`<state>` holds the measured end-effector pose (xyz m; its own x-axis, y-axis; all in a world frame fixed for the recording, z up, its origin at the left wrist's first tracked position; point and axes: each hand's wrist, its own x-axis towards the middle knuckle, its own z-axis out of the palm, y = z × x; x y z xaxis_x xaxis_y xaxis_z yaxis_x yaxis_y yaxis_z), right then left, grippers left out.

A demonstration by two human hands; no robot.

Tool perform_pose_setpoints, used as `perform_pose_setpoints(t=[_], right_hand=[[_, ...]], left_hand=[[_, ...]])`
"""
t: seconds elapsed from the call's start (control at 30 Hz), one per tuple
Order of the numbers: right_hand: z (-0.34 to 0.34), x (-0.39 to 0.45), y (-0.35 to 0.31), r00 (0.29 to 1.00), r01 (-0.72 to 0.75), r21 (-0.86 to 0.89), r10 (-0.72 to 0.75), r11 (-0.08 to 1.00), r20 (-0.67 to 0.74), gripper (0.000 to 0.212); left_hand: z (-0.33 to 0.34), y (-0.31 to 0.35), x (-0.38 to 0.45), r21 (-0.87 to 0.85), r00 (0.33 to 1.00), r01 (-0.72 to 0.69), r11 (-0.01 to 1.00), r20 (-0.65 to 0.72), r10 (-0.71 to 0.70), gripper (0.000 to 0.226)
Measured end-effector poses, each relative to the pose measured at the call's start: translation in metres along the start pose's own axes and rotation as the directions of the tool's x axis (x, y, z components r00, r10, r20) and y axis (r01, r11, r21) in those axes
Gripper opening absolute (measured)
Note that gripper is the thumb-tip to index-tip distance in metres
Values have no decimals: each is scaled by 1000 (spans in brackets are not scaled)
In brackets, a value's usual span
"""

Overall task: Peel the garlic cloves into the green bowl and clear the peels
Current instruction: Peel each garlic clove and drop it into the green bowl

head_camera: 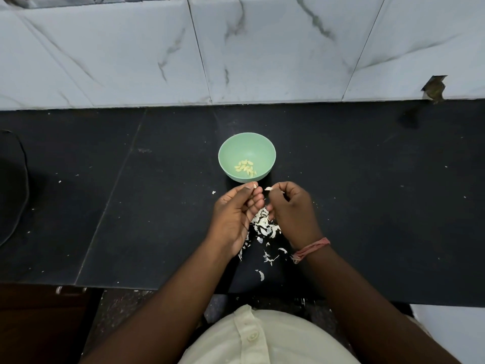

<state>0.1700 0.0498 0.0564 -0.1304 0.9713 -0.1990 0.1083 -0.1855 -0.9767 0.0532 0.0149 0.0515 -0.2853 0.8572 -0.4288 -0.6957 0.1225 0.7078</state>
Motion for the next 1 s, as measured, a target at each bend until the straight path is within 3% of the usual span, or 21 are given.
perform_pose_setpoints(t=[0.17,0.27,0.37,0.43,0.53,0.63,1.0], right_hand=[[-4,3,10,991,109,-207,-124,972,-59,19],[-4,0,11,973,190,-411,-226,892,-41,24],[-4,-3,14,949,265,-509,-314,819,-12,41],[-4,-4,20,938,303,-525,-346,795,17,33],[-6,-7,25,935,323,-476,-354,818,26,6],[-5,-13,26,919,360,-463,-394,810,25,14],[-5,-23,22,879,453,-477,-467,753,97,9]], left_hand=[[-3,-2,-1,-70,998,54,996,-21,-56,13],[-4,-4,-2,-70,998,61,996,-24,-63,12],[-6,-5,-4,-64,998,57,996,-9,-58,12],[-9,-7,-7,-55,999,51,997,0,-51,12],[-15,-10,-9,-56,999,39,998,-6,-39,12],[-20,-13,-10,-59,1000,22,998,-17,-23,12],[-26,-23,-18,0,995,-93,996,-31,93,14]])
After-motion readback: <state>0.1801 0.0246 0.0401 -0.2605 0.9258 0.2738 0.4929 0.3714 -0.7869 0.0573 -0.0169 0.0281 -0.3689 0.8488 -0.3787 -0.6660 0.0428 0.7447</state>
